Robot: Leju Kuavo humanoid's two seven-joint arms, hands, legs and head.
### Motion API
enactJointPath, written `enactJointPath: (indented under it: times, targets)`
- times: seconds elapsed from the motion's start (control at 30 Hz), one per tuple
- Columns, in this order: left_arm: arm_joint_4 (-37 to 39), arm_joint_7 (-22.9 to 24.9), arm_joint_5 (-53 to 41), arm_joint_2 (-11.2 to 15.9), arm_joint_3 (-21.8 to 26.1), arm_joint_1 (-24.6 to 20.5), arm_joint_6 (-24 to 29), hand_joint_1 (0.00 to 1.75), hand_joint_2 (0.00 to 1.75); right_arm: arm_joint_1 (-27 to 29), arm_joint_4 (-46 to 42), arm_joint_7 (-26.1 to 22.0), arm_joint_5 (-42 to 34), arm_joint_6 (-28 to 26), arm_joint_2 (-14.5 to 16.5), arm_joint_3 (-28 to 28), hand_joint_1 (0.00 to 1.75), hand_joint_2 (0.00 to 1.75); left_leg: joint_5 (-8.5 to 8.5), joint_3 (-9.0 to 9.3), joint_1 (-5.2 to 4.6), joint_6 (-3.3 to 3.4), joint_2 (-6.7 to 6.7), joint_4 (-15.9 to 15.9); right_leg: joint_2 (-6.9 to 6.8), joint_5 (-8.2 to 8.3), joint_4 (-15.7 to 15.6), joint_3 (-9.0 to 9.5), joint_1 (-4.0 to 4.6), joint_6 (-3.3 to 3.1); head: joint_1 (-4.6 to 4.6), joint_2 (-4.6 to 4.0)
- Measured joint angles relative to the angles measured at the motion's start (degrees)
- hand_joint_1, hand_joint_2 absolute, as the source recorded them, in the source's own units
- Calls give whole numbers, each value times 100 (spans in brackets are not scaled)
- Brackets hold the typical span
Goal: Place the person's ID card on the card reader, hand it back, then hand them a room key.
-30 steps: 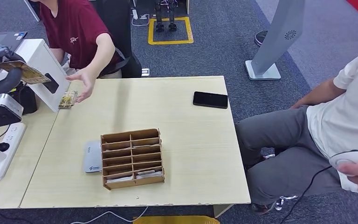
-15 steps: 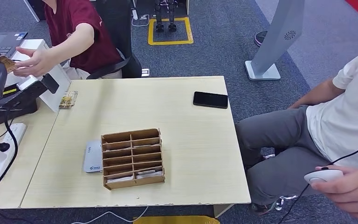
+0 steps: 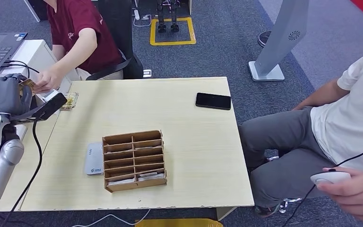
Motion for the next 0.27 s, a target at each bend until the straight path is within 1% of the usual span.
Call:
enactJointPath:
  times: [0.27]
  targets:
    - [43, -86, 109, -124, 7, 114, -59, 175, 175, 18, 2, -21, 0, -21, -1, 0, 0, 175, 0, -2, 0, 0, 1, 0, 2, 0, 0, 0, 1, 0, 0, 0]
